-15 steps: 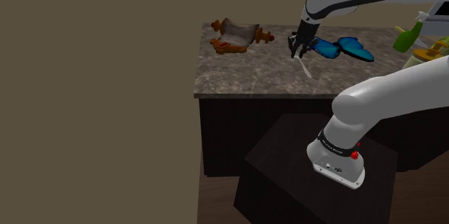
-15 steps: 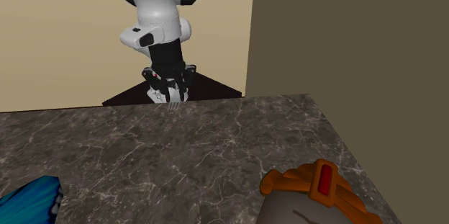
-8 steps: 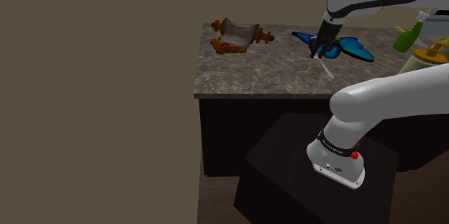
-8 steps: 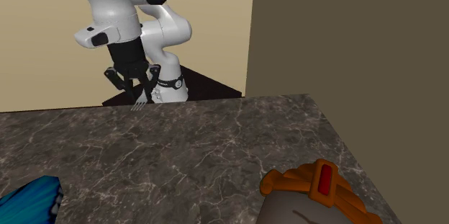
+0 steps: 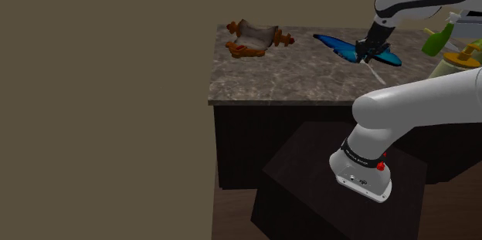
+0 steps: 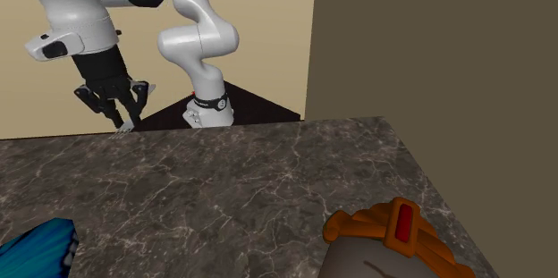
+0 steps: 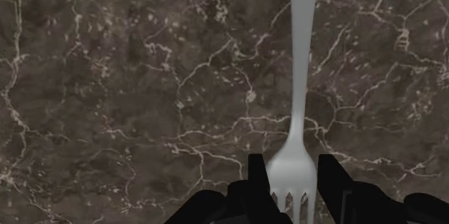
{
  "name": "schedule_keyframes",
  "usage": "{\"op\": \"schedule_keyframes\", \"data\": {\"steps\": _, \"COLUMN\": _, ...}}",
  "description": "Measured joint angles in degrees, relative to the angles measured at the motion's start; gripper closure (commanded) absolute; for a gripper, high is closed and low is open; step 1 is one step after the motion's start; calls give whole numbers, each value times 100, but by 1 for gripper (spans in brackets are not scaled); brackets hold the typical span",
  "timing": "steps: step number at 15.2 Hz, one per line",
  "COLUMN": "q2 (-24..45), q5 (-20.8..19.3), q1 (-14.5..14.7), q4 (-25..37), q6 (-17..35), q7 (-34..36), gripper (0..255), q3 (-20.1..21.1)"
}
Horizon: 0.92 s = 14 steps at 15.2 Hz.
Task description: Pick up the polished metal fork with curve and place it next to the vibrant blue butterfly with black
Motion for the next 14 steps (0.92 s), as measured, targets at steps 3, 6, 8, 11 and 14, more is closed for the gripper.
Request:
{"op": "schedule_keyframes", "data": {"steps": 3, "q2": 83, "q5": -195, "q1": -166, "q4": 128, "q6": 32, "q7": -461, "gripper": 255, "q3": -420}}
{"op": "schedule_keyframes", "data": {"steps": 6, "q2": 277, "q5": -309, "q1": -237, "q4": 416, "q6": 30, "q7": -928, "gripper": 255, "q3": -841}}
{"op": "schedule_keyframes", "data": {"steps": 8, "q2": 461, "q5": -338, "q1": -226, "q4": 669, "q6": 31, "q7": -1240, "gripper": 255, "q3": -1136}}
{"op": "schedule_keyframes", "data": {"steps": 11, "q2": 740, "q5": -351, "q1": -178, "q4": 1020, "q6": 65, "q7": -1697, "gripper": 255, "q3": -1589}}
{"op": "schedule_keyframes", "data": {"steps": 14, "q2": 1079, "q5": -293, "q1": -49, "q4": 1418, "q6": 122, "q7": -2204, "gripper": 255, "q3": -2119}}
